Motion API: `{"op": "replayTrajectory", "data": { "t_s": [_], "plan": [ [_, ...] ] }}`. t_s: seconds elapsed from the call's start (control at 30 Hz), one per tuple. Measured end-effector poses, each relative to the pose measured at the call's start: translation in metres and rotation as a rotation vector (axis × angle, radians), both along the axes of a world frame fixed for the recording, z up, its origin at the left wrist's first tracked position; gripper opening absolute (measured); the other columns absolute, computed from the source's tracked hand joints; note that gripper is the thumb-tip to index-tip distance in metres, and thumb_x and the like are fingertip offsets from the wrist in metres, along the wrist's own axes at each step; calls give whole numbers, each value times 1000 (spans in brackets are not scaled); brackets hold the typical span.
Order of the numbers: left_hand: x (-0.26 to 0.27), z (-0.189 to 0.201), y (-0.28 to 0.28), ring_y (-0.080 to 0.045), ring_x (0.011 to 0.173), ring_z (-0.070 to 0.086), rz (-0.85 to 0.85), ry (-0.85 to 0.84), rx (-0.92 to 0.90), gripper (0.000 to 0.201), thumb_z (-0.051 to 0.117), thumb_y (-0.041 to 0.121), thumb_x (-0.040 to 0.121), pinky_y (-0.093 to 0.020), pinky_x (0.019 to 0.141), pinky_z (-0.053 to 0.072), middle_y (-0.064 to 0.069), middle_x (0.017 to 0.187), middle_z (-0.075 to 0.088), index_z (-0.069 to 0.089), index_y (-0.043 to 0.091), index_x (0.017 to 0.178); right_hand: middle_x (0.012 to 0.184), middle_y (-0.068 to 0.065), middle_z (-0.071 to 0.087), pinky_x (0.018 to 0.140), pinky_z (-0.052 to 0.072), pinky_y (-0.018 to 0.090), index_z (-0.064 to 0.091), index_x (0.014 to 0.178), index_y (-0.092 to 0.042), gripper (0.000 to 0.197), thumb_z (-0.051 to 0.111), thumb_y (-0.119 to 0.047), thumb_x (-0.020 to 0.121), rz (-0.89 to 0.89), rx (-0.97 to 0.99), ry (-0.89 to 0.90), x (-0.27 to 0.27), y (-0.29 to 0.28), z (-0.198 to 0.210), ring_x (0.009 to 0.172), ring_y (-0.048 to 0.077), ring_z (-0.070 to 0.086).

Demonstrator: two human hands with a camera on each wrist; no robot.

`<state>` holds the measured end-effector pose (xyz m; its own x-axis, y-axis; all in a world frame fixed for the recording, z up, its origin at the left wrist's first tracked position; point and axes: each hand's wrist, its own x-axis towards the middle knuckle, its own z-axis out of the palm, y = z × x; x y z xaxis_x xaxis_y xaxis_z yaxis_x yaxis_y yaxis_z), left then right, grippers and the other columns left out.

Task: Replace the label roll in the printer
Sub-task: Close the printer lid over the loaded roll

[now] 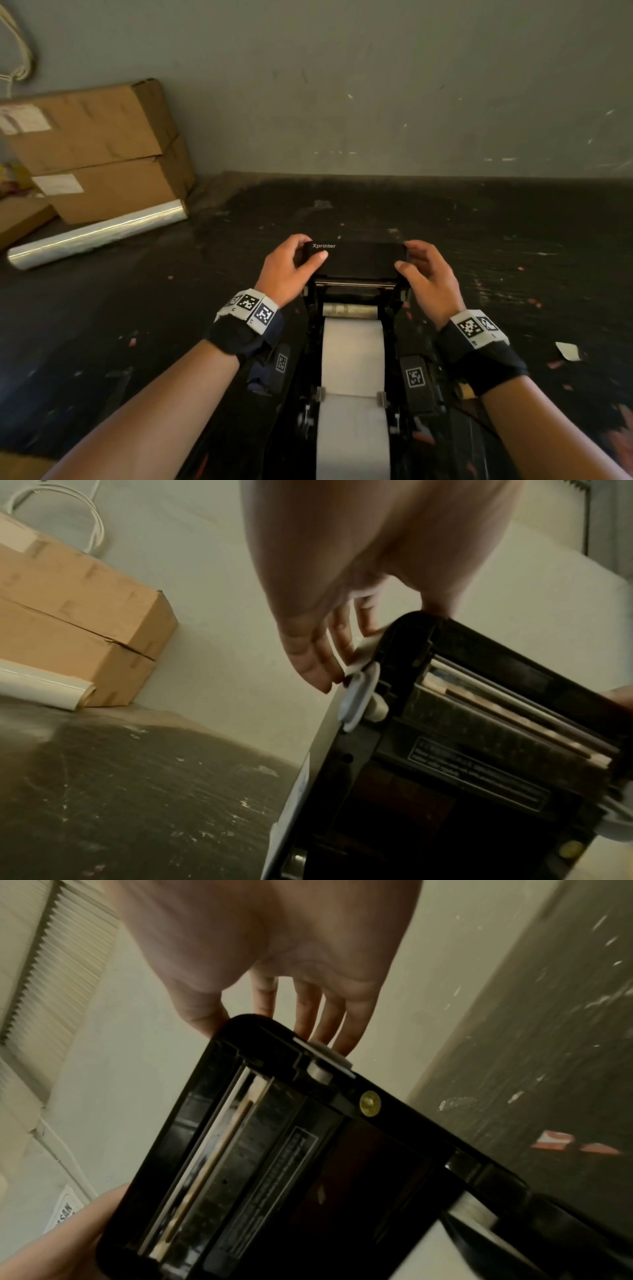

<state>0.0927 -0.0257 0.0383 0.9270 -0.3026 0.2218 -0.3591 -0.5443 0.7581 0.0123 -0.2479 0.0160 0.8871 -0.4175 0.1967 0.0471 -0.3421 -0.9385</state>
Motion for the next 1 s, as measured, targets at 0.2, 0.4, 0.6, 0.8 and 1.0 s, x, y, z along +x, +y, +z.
{"op": "replayTrajectory", "data": {
  "t_s": [0.2,0.4,0.6,0.8,1.0],
  "plan": [
    [-53,-13,29,-17,122,52,-105,76,71,56,61,39,85,-26,100,41,-5,133,54,45,18,134,124,-2,57,92,52,42,48,123,-33,48,69,-26,80,13,-64,40,-60,20,-12,111,15,57],
    [-100,-42,47,-21,140,33,-164,168,152,77,58,41,87,-30,111,27,-8,153,33,19,14,148,138,2,50,97,44,35,35,139,-27,67,68,-28,81,11,-126,225,-113,39,-31,122,16,50],
    [-138,-79,59,-18,142,29,-224,253,182,92,64,37,83,-24,110,23,-7,155,28,6,13,150,146,6,42,105,41,41,25,145,-25,81,71,-27,79,94,-308,407,-147,46,-58,133,23,42],
    [-146,-87,56,-21,143,26,-200,315,169,94,62,44,84,-28,112,22,-8,157,23,4,11,150,148,5,39,105,42,42,20,146,-26,81,66,-37,81,109,-264,458,-153,48,-67,132,22,42],
    [-130,-96,50,-21,139,34,-143,386,82,83,52,52,87,-36,115,27,-6,154,33,13,16,150,154,6,29,98,39,34,10,148,-29,80,56,-47,85,116,-139,521,-139,53,-68,135,27,36]
  ]
}}
